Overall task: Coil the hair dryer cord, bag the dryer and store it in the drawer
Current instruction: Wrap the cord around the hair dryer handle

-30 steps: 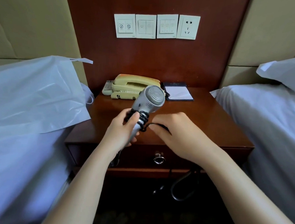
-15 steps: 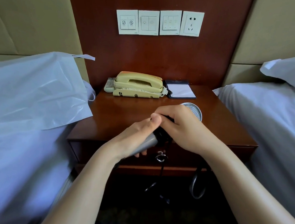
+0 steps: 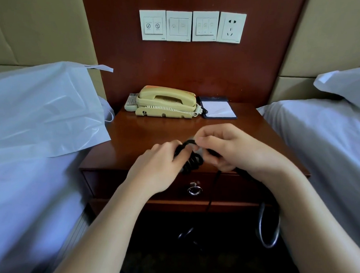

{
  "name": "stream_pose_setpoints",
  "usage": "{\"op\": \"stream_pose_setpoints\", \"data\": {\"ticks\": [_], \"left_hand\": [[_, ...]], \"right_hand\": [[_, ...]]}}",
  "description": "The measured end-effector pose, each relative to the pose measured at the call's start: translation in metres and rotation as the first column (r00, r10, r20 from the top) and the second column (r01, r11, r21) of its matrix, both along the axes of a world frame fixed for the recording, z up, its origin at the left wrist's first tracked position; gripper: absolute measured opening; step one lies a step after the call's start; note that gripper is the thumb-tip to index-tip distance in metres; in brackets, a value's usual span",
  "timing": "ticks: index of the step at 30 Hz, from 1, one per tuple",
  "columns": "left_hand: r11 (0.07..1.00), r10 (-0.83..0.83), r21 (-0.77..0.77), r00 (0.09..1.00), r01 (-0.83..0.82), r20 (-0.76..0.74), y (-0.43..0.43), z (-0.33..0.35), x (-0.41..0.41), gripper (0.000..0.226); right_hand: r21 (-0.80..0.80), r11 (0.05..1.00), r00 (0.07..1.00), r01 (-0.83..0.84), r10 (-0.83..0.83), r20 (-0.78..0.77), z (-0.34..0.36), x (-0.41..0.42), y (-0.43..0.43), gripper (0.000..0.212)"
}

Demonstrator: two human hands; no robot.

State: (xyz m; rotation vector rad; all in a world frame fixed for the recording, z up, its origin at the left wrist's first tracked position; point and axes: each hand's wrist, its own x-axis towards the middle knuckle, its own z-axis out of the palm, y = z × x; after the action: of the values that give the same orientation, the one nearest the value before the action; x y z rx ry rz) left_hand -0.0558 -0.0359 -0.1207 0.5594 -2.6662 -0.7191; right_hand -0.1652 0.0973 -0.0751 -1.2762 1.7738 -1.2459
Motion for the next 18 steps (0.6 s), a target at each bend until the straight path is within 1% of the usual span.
{"op": "stream_pose_setpoints", "data": {"ticks": [1, 2, 5, 9, 12, 14, 16, 18], "left_hand": [[0.999, 0.029, -0.038, 1.0, -0.029, 0.002, 0.0, 0.0, -0.001, 0.043], [0.995, 0.053, -0.079, 0.999, -0.053, 0.002, 0.0, -0.001, -0.002, 0.041], [0.976, 0.104, -0.192, 0.994, -0.099, 0.015, -0.004, -0.003, 0.0, 0.043], [0.962, 0.15, -0.233, 0.989, -0.144, 0.01, -0.013, -0.006, 0.003, 0.042], [0.941, 0.198, -0.279, 0.98, -0.194, -0.014, -0.02, -0.007, 0.005, 0.041], [0.93, 0.24, -0.279, 0.97, -0.239, -0.032, -0.028, -0.008, 0.007, 0.042], [0.912, 0.306, -0.267, 0.95, -0.311, -0.064, -0.037, -0.007, 0.01, 0.044], [0.886, 0.364, -0.274, 0.927, -0.374, -0.087, -0.045, -0.008, 0.013, 0.043]], "right_hand": [[0.02, 0.999, 1.0, -0.026, 0.026, 0.016, -0.002, 0.0, 0.0, 0.026], [0.035, 0.998, 0.998, -0.054, 0.053, 0.035, -0.005, -0.002, 0.0, 0.027], [0.077, 0.988, 0.983, -0.135, 0.124, 0.134, -0.011, -0.01, 0.002, 0.031], [0.075, 0.974, 0.931, -0.214, 0.18, 0.318, -0.022, -0.018, 0.004, 0.039], [0.067, 0.975, 0.873, -0.213, 0.159, 0.461, -0.029, -0.023, 0.003, 0.048], [0.061, 0.978, 0.838, -0.201, 0.14, 0.528, -0.031, -0.025, 0.006, 0.053], [0.065, 0.991, 0.852, -0.119, 0.068, 0.519, -0.032, -0.028, 0.009, 0.049], [0.061, 0.998, 0.895, -0.022, -0.008, 0.447, -0.032, -0.027, 0.012, 0.041]]}}
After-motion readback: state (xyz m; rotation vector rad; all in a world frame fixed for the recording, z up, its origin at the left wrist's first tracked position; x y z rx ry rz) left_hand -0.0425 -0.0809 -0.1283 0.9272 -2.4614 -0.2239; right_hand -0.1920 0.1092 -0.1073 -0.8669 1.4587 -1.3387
